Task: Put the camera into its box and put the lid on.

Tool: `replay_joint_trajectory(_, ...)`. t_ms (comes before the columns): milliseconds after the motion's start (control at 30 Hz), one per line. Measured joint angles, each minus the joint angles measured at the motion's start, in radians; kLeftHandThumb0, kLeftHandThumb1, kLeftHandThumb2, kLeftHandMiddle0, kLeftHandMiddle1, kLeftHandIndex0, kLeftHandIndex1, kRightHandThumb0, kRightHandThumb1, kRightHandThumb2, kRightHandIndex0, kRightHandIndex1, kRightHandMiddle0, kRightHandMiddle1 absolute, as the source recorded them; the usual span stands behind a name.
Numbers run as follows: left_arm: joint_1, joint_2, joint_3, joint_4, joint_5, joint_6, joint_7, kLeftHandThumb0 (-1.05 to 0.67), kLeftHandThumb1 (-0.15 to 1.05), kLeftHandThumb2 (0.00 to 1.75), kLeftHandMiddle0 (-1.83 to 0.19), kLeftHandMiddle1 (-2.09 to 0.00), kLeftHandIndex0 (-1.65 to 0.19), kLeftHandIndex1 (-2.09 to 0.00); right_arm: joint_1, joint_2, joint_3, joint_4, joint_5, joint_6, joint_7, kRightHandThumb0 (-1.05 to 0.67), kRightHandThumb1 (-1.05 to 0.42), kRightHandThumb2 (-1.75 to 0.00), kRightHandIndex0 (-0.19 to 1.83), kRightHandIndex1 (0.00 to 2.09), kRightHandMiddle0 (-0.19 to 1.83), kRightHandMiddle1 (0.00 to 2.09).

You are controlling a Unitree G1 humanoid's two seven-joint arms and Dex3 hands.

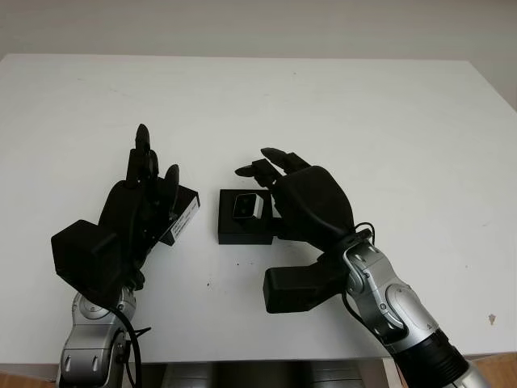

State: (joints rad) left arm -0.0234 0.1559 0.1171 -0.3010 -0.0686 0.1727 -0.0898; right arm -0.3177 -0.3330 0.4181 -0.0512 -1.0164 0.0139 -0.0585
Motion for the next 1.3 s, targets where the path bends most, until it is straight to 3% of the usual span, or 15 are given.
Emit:
replay_joint_trajectory(233,0.001,0.0,-0.001,-0.001,0.003,0.002,-0.001,-0.73,1.05,0.57,0.19,0.0,0.19,0.0,-0.005,0.001,0.006,0.014,-0.022,0.004,-0.001,-0.65,-0.99,-0.06,0.34,0.2,0.33,0.68)
replay_joint_trajectory(433,0.001,0.0,-0.001,-0.001,0.004,0.001,-0.001,-0.73,1.05,0.57,0.19,0.0,0.19,0.0,-0.016,0.01,0.01,0.055,-0.026,0.006,-0.026,-0.63,-1.0,-0.05,0.41,0.27,0.33,1.1)
replay_joint_trajectory(567,0.001,0.0,-0.001,-0.001,0.002,0.001,0.0,-0.73,1.05,0.56,0.19,0.0,0.19,0.0,-0.028,0.008,0.025,0.064,-0.066,0.01,-0.052,-0.6,-1.02,-0.05,0.42,0.45,0.39,1.46)
replay_joint_trajectory(700,0.001,0.0,-0.001,-0.001,0.001,0.001,0.0,-0.73,1.05,0.56,0.19,0.0,0.19,0.0,-0.035,0.0,0.039,0.07,-0.113,0.01,-0.097,-0.53,-1.01,-0.05,0.28,0.85,0.43,1.67)
replay_joint_trajectory(867,0.001,0.0,-0.001,-0.001,0.001,0.001,0.0,-0.73,1.05,0.56,0.19,0.0,0.19,0.0,-0.037,-0.002,0.044,0.058,-0.142,0.01,-0.112,-0.45,-1.0,-0.05,0.16,1.13,0.4,1.62)
replay_joint_trajectory(1300,0.001,0.0,-0.001,-0.001,-0.001,-0.001,-0.001,-0.73,1.05,0.55,0.19,0.0,0.19,0.0,-0.037,-0.002,0.044,0.04,-0.148,0.009,-0.125,-0.44,-0.97,-0.05,0.2,1.16,0.48,1.47)
